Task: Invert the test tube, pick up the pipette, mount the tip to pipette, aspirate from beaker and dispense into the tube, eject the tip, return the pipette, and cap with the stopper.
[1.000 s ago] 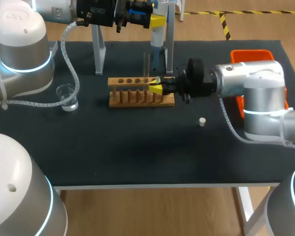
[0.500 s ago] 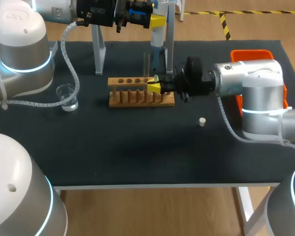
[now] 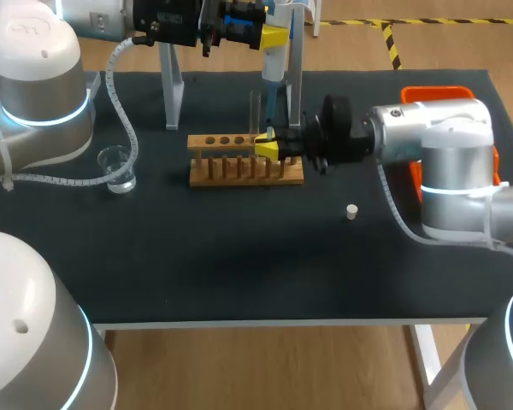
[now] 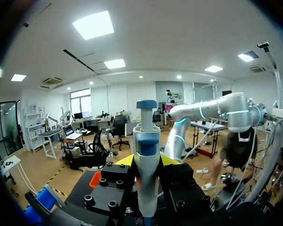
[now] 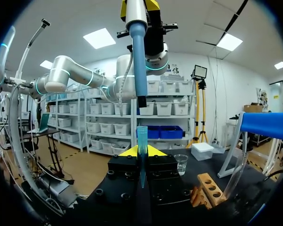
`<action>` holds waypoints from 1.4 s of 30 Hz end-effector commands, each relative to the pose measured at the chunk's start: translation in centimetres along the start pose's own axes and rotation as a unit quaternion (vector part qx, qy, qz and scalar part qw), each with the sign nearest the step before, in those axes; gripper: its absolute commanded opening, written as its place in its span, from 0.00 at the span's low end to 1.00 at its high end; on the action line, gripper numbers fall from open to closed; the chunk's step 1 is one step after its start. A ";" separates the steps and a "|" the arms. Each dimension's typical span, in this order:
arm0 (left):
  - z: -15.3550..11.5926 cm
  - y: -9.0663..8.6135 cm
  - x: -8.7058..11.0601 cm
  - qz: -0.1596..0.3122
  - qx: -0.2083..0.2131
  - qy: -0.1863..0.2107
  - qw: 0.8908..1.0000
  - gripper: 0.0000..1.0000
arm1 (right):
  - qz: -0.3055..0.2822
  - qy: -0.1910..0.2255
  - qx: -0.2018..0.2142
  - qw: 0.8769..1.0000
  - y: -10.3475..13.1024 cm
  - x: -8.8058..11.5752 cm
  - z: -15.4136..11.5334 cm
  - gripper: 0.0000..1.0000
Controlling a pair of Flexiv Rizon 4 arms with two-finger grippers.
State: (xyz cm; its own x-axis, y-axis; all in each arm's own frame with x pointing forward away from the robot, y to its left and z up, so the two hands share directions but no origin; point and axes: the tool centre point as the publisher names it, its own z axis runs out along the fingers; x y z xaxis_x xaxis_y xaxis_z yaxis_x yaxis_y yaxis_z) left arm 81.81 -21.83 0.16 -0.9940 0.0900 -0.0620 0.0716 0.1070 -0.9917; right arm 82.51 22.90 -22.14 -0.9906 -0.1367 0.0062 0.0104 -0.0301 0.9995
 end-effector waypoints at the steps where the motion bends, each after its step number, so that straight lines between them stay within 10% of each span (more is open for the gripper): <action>1: -0.1 -0.1 -0.1 0.000 -0.001 0.002 1.000 0.00 | 0.000 -0.001 0.001 1.000 0.3 0.1 -0.1 0.00; 42: -0.1 -0.1 -0.1 0.000 -0.001 0.002 1.000 0.00 | -0.005 0.001 -0.006 1.000 1.5 -0.2 0.4 0.00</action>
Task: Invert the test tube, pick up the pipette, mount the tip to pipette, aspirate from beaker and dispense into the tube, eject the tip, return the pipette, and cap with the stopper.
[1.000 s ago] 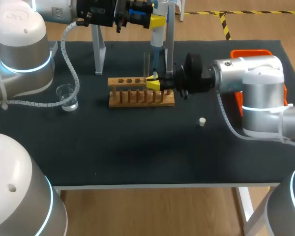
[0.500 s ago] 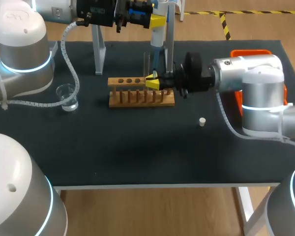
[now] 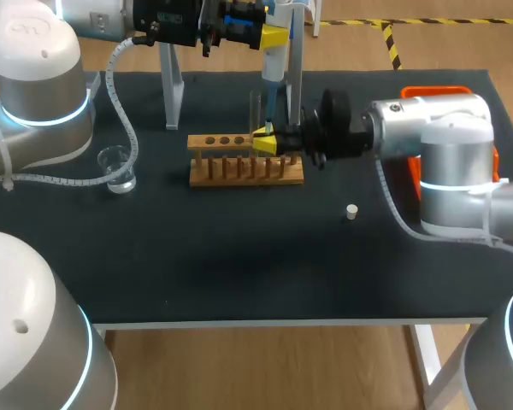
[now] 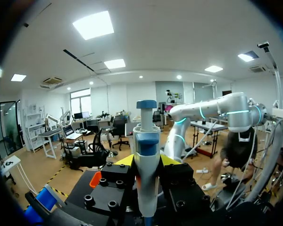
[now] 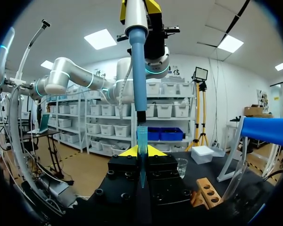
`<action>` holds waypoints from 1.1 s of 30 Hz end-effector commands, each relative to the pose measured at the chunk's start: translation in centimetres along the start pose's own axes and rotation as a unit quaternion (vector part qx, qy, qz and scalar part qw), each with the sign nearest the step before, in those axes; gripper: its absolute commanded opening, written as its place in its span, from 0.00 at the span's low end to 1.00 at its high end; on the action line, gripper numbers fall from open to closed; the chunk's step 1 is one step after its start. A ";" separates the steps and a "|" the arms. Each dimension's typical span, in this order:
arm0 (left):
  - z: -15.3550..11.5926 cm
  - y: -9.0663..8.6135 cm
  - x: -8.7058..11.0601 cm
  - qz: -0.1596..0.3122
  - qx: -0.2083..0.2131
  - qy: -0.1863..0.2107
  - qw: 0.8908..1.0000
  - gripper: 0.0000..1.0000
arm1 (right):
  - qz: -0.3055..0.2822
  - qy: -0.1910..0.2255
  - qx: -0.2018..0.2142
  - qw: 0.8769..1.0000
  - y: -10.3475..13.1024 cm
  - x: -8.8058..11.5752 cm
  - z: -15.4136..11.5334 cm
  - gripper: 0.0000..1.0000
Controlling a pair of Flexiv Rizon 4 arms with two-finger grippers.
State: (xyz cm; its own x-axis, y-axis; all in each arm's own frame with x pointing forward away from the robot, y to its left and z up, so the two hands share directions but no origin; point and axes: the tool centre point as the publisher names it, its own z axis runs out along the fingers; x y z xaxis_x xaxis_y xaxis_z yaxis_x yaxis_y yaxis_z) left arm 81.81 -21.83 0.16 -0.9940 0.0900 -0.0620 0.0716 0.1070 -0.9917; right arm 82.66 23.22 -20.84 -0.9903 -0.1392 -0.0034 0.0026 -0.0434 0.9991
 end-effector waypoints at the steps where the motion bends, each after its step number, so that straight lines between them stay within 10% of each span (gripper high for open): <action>1: -0.1 -0.1 -0.1 0.000 -0.001 0.002 1.000 0.00 | -0.001 0.000 0.000 1.000 0.2 -0.1 0.0 0.00; 33: -0.1 -0.1 -0.1 0.000 -0.001 0.002 1.000 0.00 | -0.009 0.000 -0.008 1.000 0.6 0.4 -0.2 0.00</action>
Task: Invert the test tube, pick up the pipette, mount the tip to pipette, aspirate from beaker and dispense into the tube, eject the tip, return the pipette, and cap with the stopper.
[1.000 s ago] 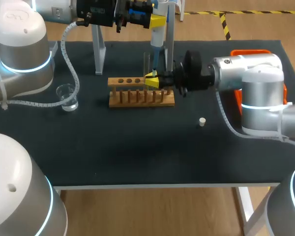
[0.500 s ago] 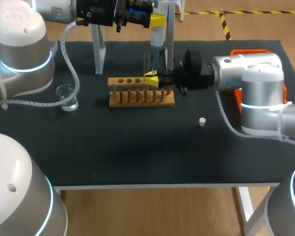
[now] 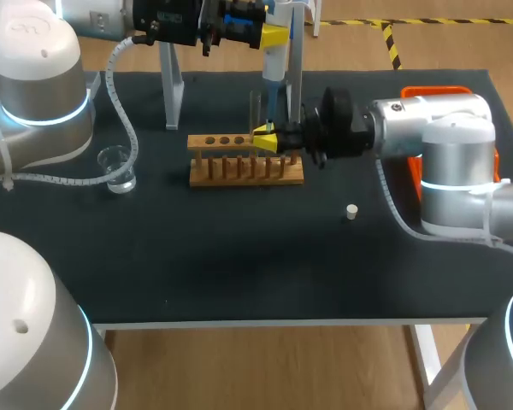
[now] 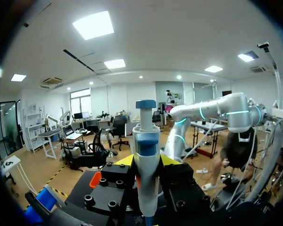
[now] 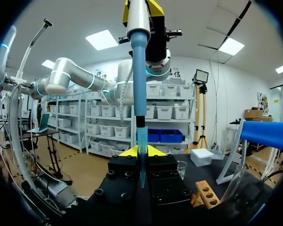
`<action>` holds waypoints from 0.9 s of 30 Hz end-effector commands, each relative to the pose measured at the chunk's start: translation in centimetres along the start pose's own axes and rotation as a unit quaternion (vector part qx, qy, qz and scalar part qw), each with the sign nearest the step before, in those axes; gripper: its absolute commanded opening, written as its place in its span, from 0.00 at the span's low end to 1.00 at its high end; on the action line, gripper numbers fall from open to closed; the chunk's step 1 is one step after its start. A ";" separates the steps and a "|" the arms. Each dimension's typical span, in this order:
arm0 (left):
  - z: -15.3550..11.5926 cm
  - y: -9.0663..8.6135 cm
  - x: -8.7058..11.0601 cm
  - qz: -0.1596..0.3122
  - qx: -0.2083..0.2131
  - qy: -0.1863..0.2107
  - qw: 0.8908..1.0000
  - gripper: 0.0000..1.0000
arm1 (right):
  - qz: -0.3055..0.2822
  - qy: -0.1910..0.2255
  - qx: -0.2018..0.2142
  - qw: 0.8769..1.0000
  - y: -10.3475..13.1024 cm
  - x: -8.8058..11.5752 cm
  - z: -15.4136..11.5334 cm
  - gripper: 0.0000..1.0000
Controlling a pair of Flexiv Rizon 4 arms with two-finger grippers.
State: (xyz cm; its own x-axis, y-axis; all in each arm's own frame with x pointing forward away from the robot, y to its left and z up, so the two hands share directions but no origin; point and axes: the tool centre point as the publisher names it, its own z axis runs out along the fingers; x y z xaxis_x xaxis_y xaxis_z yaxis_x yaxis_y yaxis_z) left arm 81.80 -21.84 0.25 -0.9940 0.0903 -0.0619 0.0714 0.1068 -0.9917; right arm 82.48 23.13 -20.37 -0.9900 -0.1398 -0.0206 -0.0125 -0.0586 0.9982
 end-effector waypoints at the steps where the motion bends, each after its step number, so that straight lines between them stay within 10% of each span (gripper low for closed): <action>1: -0.1 0.0 -0.1 0.000 -0.001 0.002 1.000 0.00 | -0.001 -0.001 -0.002 1.000 0.2 0.2 -0.1 0.00; 27: -0.1 0.0 -0.1 0.000 -0.001 0.002 1.000 0.00 | -0.003 -0.002 -0.005 1.000 0.7 0.0 -0.5 0.00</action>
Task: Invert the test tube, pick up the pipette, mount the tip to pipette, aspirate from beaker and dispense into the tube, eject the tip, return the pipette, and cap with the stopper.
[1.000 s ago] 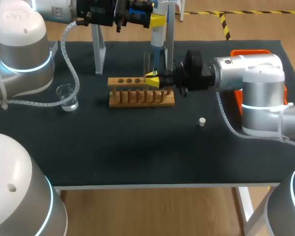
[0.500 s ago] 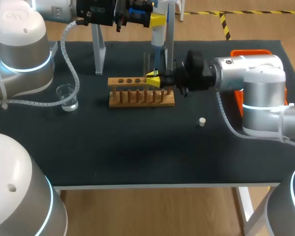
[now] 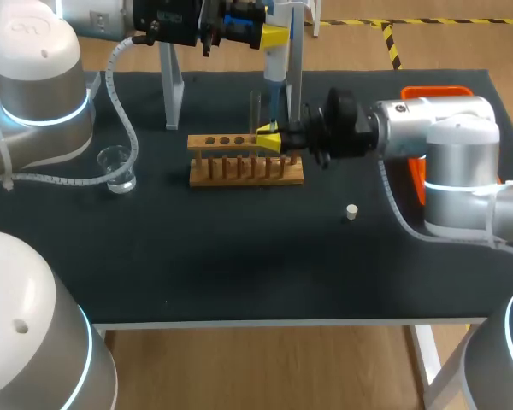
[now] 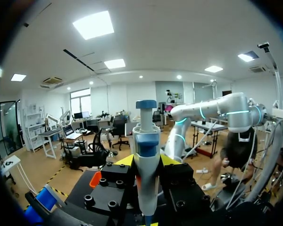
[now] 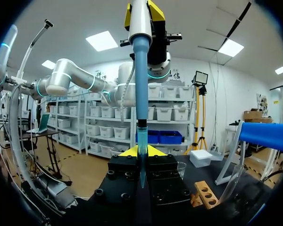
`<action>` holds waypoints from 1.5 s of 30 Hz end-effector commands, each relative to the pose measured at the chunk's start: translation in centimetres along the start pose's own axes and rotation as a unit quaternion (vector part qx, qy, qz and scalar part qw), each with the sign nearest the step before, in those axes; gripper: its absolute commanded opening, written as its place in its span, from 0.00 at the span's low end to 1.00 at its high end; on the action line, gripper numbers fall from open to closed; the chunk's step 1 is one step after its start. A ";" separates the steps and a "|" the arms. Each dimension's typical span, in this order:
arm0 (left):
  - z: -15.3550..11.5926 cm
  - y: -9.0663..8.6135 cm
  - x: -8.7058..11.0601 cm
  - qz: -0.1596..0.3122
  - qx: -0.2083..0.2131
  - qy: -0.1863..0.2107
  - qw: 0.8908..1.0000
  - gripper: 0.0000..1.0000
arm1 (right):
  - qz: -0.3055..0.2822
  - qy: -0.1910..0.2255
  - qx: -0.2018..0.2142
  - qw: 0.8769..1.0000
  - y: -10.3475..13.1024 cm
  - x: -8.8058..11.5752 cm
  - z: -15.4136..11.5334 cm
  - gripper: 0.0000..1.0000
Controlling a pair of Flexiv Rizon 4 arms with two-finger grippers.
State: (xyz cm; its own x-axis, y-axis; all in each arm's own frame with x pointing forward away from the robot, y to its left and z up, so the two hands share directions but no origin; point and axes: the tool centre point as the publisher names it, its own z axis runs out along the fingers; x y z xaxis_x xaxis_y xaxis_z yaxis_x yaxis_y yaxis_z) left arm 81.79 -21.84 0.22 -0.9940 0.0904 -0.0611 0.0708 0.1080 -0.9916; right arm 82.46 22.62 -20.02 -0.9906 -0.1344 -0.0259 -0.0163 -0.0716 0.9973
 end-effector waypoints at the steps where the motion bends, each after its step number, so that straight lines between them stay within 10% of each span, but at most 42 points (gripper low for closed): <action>1: -0.1 0.0 -0.1 0.000 0.000 0.002 1.000 0.00 | -0.001 0.001 0.000 1.000 0.4 -0.1 0.0 0.00; 34: -0.1 0.0 -0.1 0.000 0.000 0.002 1.000 0.00 | -0.025 0.006 -0.007 1.000 5.3 -0.5 0.5 0.00; 35: -0.1 0.0 -0.1 0.000 0.000 0.002 1.000 0.00 | -0.024 0.004 -0.005 1.000 5.0 -0.5 0.5 0.31; 36: -0.1 0.0 -0.1 0.000 0.000 0.002 1.000 0.00 | -0.022 0.006 -0.001 1.000 4.6 -0.3 0.4 1.00; 45: -0.1 0.0 -0.1 0.000 0.000 0.002 1.000 0.00 | -0.018 -0.004 0.041 0.999 2.2 1.7 -3.5 1.00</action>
State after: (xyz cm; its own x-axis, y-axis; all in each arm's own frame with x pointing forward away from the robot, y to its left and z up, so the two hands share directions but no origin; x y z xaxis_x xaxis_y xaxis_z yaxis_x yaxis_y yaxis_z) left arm 81.83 -21.82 0.17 -0.9940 0.0914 -0.0608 0.0705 0.1075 -0.9917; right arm 82.42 21.29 -18.27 -0.9883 -0.1397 -0.0612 -0.0614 -0.0029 0.9981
